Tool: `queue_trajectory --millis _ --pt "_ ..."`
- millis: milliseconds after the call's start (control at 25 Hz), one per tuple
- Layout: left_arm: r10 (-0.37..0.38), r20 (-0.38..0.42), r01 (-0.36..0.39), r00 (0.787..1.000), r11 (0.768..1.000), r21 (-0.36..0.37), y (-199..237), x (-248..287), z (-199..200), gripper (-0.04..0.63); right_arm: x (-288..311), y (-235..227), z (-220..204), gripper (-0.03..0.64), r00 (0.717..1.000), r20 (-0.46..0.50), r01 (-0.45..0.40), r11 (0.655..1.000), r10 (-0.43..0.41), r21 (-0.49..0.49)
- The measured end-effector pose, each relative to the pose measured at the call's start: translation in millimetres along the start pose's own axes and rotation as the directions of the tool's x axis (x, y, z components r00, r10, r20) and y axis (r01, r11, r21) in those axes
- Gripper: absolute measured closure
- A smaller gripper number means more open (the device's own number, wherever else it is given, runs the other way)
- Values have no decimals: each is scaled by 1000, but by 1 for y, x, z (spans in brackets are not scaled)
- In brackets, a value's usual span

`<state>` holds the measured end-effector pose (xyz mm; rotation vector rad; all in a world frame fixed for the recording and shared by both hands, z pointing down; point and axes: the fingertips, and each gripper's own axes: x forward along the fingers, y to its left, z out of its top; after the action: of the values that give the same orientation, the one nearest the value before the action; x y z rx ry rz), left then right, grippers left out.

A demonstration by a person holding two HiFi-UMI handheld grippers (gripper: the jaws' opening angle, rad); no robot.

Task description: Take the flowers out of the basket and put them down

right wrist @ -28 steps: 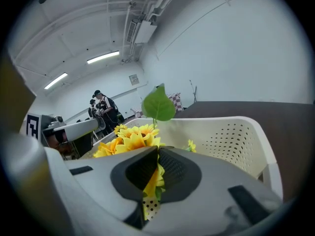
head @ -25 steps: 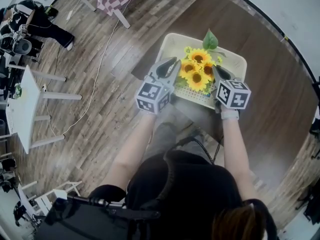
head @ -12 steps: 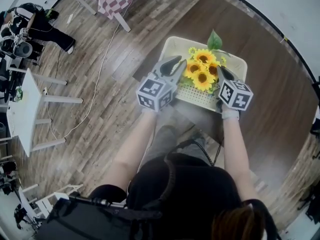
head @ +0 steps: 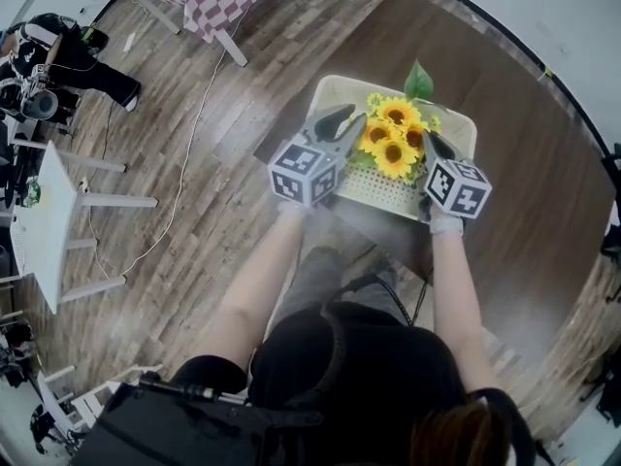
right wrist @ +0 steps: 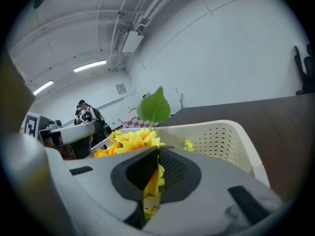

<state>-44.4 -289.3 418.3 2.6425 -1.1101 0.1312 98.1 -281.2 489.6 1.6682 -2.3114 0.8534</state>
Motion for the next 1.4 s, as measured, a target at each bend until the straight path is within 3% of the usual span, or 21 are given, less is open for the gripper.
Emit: queue_trajectory --millis 320,440,840,1400 --pt "-53 -52 53 997 999 7 -1 18 -4 489 -1 -5 3 607 999 30 24 999 -25 37" --pt "-72 -83 72 994 997 2 -1 24 -11 453 -2 -8 3 607 999 40 34 998 -36 49" --pt "-143 -131 135 981 988 -68 -1 39 -26 453 -5 -10 1 607 997 51 47 997 -50 65" --pt "-288 -237 243 928 949 -201 -9 48 -50 431 -4 -11 3 607 997 45 55 996 -58 77"
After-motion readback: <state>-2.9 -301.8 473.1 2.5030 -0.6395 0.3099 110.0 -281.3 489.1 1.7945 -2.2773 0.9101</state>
